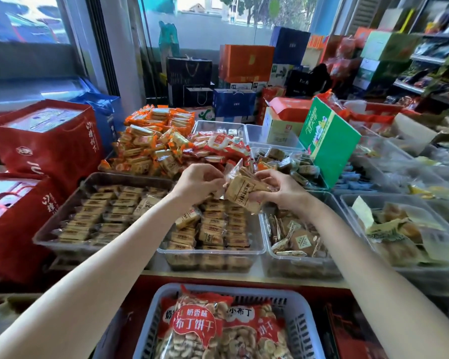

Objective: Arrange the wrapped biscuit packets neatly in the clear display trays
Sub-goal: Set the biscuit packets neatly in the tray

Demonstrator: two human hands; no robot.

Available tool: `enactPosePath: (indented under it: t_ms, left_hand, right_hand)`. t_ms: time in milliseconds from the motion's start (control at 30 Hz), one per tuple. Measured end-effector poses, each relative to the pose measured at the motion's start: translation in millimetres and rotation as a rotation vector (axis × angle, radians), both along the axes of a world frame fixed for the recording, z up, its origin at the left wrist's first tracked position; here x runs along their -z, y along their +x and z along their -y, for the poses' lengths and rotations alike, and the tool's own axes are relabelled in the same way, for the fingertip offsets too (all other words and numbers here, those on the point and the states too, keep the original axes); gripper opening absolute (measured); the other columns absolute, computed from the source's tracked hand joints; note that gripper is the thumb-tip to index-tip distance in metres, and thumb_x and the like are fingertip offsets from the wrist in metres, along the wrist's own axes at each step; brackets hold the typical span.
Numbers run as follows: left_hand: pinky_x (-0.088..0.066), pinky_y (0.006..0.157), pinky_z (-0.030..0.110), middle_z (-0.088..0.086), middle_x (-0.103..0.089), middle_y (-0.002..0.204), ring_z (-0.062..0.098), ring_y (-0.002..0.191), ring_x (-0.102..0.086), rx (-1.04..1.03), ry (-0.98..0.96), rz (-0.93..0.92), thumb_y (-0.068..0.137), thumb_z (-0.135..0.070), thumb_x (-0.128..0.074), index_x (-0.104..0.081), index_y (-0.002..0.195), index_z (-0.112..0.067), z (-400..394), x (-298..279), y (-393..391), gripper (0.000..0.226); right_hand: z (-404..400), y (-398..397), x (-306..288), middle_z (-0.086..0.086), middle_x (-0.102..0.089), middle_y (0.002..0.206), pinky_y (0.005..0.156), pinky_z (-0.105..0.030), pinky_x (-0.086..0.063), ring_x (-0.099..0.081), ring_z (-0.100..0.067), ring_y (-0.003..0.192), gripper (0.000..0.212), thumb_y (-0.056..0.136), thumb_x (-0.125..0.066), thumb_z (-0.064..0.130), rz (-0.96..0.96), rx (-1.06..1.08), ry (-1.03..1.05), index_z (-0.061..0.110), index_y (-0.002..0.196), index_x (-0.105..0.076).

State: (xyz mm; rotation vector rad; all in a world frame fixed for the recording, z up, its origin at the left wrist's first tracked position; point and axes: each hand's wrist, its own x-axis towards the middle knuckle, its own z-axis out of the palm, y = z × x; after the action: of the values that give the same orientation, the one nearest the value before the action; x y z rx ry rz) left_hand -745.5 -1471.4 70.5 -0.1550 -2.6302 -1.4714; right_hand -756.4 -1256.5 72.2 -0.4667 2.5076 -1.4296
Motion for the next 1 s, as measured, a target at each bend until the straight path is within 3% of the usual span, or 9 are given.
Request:
enactPosePath:
  t_ms: [100,167,233,300,400,600,767,867,1000]
  left_hand:
    - [-0.052,0.076,0.029,0.002,-0.065,0.08,0.015,0.075,-0.06,0.003,0.118,0.104,0.084,-0.013,-0.068,-0.066,0.08,-0.018,-17,-6,4,0.006]
    - [-0.054,0.071,0.021,0.006,-0.066,0.082,0.012,0.071,-0.062,0.054,0.287,0.184,0.086,-0.01,-0.064,-0.066,0.086,-0.012,-30,-12,10,0.002]
    - [-0.055,0.076,0.022,0.008,-0.067,0.09,0.014,0.08,-0.065,0.103,0.384,0.251,0.088,-0.015,-0.063,-0.065,0.091,-0.011,-44,-12,16,0.006]
    - [-0.055,0.084,0.026,0.006,-0.068,0.099,0.014,0.087,-0.066,0.127,0.425,0.307,0.086,-0.022,-0.065,-0.064,0.099,-0.014,-59,-9,19,0.016]
    - [-0.052,0.093,0.035,0.004,-0.064,0.113,0.016,0.1,-0.063,0.101,0.33,0.251,0.079,-0.03,-0.071,-0.057,0.119,-0.018,-82,-9,18,0.044]
    - [-0.053,0.079,0.035,0.014,-0.067,0.107,0.025,0.09,-0.062,0.213,0.233,0.353,0.067,-0.029,-0.075,-0.042,0.134,-0.023,-100,-21,26,0.075]
    - [-0.053,0.057,0.02,0.012,-0.064,0.109,0.017,0.079,-0.063,0.094,0.619,0.374,0.064,-0.03,-0.078,-0.047,0.131,-0.014,-85,-11,29,0.076]
    - [-0.049,0.052,0.017,0.013,-0.064,0.106,0.015,0.072,-0.06,0.081,0.703,0.361,0.066,-0.031,-0.076,-0.044,0.133,-0.008,-82,-6,28,0.078]
    - [-0.051,0.054,0.017,0.011,-0.064,0.102,0.007,0.057,-0.064,0.097,0.722,0.352,0.074,-0.024,-0.069,-0.043,0.131,-0.007,-86,-9,31,0.065]
  right_hand:
    - [-21,0,-4,0.0,-0.062,0.109,0.081,-0.022,-0.045,-0.058,-0.01,0.098,0.048,0.076,-0.074,0.039,0.028,-0.001,-0.001,0.024,0.116,-0.053]
    - [-38,0,-1,-0.005,-0.066,0.111,0.089,-0.032,-0.049,-0.063,-0.02,0.102,0.056,0.067,-0.079,0.047,0.078,0.028,-0.107,0.023,0.112,-0.057]
    - [-57,0,5,-0.012,-0.068,0.109,0.09,-0.041,-0.051,-0.064,-0.028,0.101,0.062,0.064,-0.08,0.045,0.161,0.08,-0.278,0.015,0.113,-0.057]
    - [-70,2,6,-0.015,-0.068,0.104,0.08,-0.034,-0.055,-0.065,-0.028,0.092,0.059,0.068,-0.073,0.039,0.204,0.093,-0.376,0.006,0.113,-0.056]
    - [-81,5,4,-0.013,-0.069,0.099,0.068,-0.026,-0.054,-0.064,-0.022,0.085,0.057,0.075,-0.071,0.04,0.212,0.034,-0.34,0.002,0.116,-0.058]
    - [-86,11,-1,-0.013,-0.07,0.106,0.085,-0.04,-0.051,-0.065,-0.031,0.099,0.059,0.074,-0.07,0.047,0.145,-0.065,-0.353,0.009,0.117,-0.058]
    - [-93,17,-1,-0.007,-0.068,0.098,0.086,-0.027,-0.054,-0.066,-0.018,0.09,0.028,0.085,-0.058,0.025,0.258,0.02,-0.725,0.007,0.106,-0.057]
    - [-90,23,1,-0.008,-0.069,0.098,0.081,-0.026,-0.057,-0.068,-0.02,0.088,0.015,0.09,-0.059,0.011,0.201,0.02,-0.527,0.006,0.104,-0.059]
    - [-77,26,-2,-0.01,-0.069,0.085,0.065,-0.021,-0.057,-0.069,-0.013,0.067,0.01,0.084,-0.064,-0.002,0.071,0.127,-0.508,0.007,0.09,-0.062]
